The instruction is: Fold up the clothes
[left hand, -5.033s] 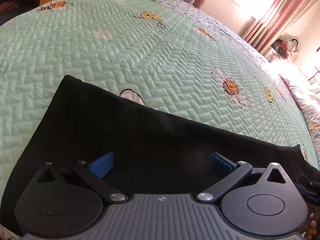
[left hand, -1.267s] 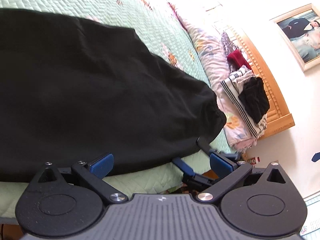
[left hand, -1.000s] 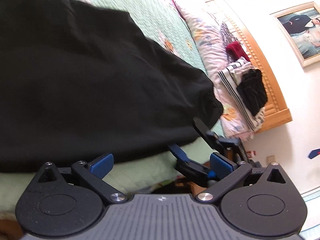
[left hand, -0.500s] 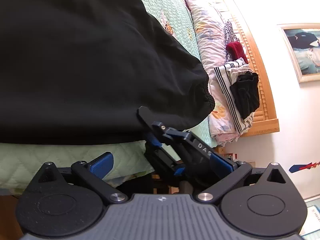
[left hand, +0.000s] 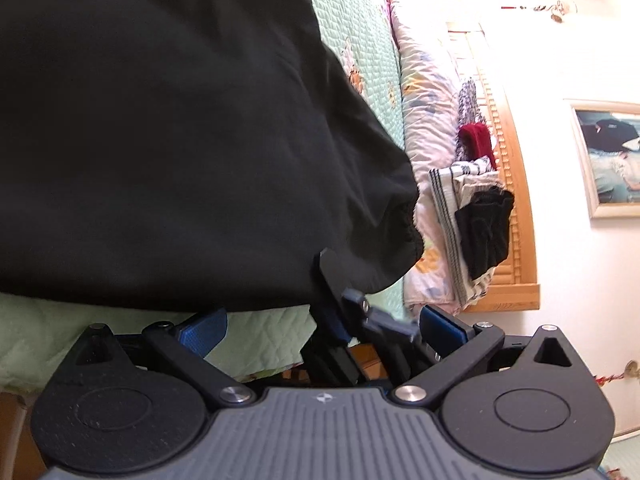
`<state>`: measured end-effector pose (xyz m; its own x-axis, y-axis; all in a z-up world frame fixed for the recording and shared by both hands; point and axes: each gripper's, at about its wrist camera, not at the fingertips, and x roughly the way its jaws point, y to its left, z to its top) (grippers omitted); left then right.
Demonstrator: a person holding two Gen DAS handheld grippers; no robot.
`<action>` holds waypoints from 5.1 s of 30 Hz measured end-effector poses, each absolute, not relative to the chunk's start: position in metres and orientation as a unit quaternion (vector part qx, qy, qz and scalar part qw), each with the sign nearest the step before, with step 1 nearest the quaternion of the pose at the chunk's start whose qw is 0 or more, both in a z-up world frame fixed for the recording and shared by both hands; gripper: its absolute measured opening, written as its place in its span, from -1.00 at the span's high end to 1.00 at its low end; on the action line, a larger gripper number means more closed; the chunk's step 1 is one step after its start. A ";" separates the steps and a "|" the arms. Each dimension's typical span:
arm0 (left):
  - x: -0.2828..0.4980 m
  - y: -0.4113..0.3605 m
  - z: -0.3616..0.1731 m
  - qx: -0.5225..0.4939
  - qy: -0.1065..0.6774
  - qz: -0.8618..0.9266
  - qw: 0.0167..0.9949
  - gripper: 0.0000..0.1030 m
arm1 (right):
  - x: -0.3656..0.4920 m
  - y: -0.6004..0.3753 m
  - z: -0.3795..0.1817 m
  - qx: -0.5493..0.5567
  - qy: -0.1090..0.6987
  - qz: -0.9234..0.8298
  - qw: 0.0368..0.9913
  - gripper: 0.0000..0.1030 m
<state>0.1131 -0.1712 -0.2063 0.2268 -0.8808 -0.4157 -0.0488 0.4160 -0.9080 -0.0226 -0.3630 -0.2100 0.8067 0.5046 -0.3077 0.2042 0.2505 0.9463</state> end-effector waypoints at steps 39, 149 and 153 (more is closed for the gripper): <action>0.123 -0.157 -0.192 -0.318 0.551 -0.176 0.751 0.44 | -0.055 -0.398 -0.249 0.615 0.315 0.129 0.711 0.68; 0.205 -0.429 -0.173 -0.030 0.559 -0.377 0.738 0.94 | 0.129 -0.636 -0.168 0.501 0.385 0.217 0.744 -0.86; 0.204 -0.432 -0.171 -0.012 0.556 -0.380 0.739 0.94 | 0.140 -0.609 -0.128 0.406 0.392 0.272 0.780 -0.86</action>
<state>0.2037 -0.4317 -0.1705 0.0937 -0.5752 -0.8127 0.5475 0.7115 -0.4404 0.1396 -0.6094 -0.1280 0.5457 0.7419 -0.3897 -0.1052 0.5220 0.8464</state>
